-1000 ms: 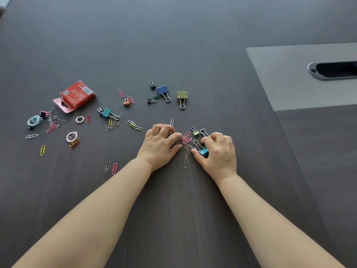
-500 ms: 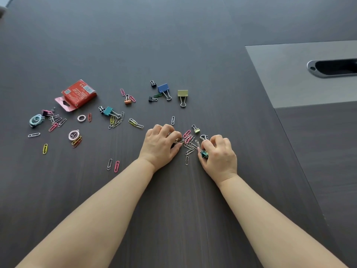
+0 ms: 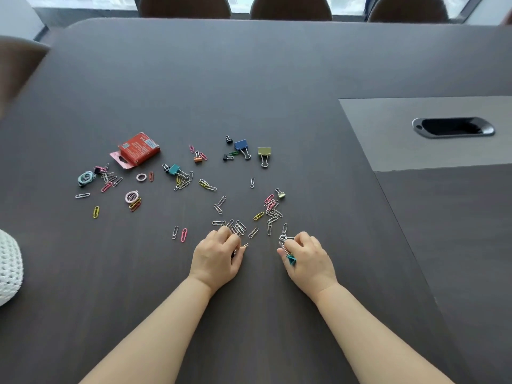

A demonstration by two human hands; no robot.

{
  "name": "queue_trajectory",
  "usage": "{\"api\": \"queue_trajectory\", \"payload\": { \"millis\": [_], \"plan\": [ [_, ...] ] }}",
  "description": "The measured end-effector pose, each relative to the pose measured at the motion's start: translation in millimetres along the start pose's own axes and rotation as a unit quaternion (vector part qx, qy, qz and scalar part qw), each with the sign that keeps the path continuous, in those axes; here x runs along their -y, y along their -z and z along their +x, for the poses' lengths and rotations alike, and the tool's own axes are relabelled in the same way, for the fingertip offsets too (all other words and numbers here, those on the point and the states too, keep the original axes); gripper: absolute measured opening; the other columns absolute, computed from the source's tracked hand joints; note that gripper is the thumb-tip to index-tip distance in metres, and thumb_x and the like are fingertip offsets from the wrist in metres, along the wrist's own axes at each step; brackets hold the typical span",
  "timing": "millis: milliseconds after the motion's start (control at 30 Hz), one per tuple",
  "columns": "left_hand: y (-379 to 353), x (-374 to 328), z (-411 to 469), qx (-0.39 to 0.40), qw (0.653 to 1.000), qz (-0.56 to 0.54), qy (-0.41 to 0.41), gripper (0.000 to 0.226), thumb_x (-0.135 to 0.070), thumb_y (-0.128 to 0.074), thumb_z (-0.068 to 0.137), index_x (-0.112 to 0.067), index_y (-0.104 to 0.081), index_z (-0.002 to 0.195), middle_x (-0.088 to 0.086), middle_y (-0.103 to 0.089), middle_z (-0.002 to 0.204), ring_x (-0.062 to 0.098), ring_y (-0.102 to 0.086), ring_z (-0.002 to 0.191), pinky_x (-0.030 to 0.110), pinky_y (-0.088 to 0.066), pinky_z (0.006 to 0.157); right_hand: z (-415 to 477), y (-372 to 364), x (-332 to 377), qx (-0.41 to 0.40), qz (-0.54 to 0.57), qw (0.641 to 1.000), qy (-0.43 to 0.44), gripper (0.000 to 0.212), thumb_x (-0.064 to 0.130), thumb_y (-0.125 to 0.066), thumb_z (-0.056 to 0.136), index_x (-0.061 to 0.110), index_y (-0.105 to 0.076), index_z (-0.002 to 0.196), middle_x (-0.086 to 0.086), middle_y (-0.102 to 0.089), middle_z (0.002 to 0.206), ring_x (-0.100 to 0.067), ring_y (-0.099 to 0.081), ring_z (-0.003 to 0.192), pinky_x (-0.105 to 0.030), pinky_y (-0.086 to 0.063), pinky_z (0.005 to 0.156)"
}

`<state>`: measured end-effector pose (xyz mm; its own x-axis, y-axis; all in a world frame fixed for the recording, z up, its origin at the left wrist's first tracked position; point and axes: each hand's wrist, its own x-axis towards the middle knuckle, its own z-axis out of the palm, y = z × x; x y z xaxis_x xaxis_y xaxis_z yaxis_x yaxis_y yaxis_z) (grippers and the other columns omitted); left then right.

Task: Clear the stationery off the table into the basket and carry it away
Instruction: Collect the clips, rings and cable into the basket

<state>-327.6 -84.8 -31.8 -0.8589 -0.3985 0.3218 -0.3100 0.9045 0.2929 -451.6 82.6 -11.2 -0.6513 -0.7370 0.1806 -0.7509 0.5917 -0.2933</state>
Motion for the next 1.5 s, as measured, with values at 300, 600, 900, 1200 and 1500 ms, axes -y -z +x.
{"api": "queue_trajectory", "payload": {
  "millis": [300, 600, 900, 1200, 1500],
  "plan": [
    [78, 18, -66, -0.025, 0.991, -0.049, 0.123, 0.028, -0.040, -0.042, 0.076, -0.019, -0.048, 0.059, -0.008, -0.048, 0.048, 0.014, -0.047, 0.039, 0.019, -0.035, 0.040, -41, 40, 68, 0.075, 0.178, 0.981, -0.027, 0.031, 0.038, -0.043, 0.085, 0.024, -0.066, 0.100, 0.008, -0.068, 0.096, -0.016, -0.061, 0.090, -0.032, -0.050, 0.079],
    [210, 95, -122, -0.115, 0.975, -0.054, 0.184, 0.027, -0.039, -0.046, 0.081, -0.017, -0.049, 0.065, -0.010, -0.047, 0.052, 0.009, -0.041, 0.046, 0.014, -0.029, 0.046, -27, 51, 231, 0.092, 0.229, 0.969, 0.030, 0.011, 0.025, -0.053, 0.088, 0.019, -0.050, 0.097, 0.014, -0.045, 0.067, -0.006, -0.044, 0.064, -0.023, -0.032, 0.062],
    [324, 236, -172, -0.131, 0.968, 0.008, 0.214, 0.015, -0.024, -0.063, 0.083, -0.014, -0.059, 0.073, -0.007, -0.053, 0.066, 0.013, -0.048, 0.060, 0.022, -0.035, 0.055, -14, 36, 411, 0.098, 0.272, 0.950, 0.116, 0.013, 0.028, -0.054, 0.089, 0.020, -0.050, 0.098, 0.007, -0.053, 0.082, -0.016, -0.048, 0.070, -0.023, -0.040, 0.064],
    [319, 319, -193, 0.057, 0.982, 0.011, 0.181, 0.033, -0.044, -0.057, 0.086, -0.026, -0.063, 0.113, -0.006, -0.049, 0.128, 0.020, -0.031, 0.130, 0.042, -0.021, 0.109, -15, 11, 469, 0.075, 0.245, 0.961, 0.108, 0.012, 0.028, -0.057, 0.087, 0.020, -0.052, 0.096, 0.007, -0.055, 0.079, -0.013, -0.047, 0.066, -0.017, -0.037, 0.058],
    [319, 325, -237, -0.088, 0.988, 0.068, 0.104, 0.029, -0.038, -0.046, 0.081, -0.027, -0.070, 0.068, -0.013, -0.064, 0.073, 0.010, -0.059, 0.072, 0.028, -0.039, 0.074, 19, -18, 510, 0.101, 0.197, 0.967, 0.125, 0.020, 0.032, -0.064, 0.083, 0.018, -0.060, 0.097, 0.001, -0.061, 0.085, -0.020, -0.054, 0.081, -0.030, -0.046, 0.073]
  ]
}}
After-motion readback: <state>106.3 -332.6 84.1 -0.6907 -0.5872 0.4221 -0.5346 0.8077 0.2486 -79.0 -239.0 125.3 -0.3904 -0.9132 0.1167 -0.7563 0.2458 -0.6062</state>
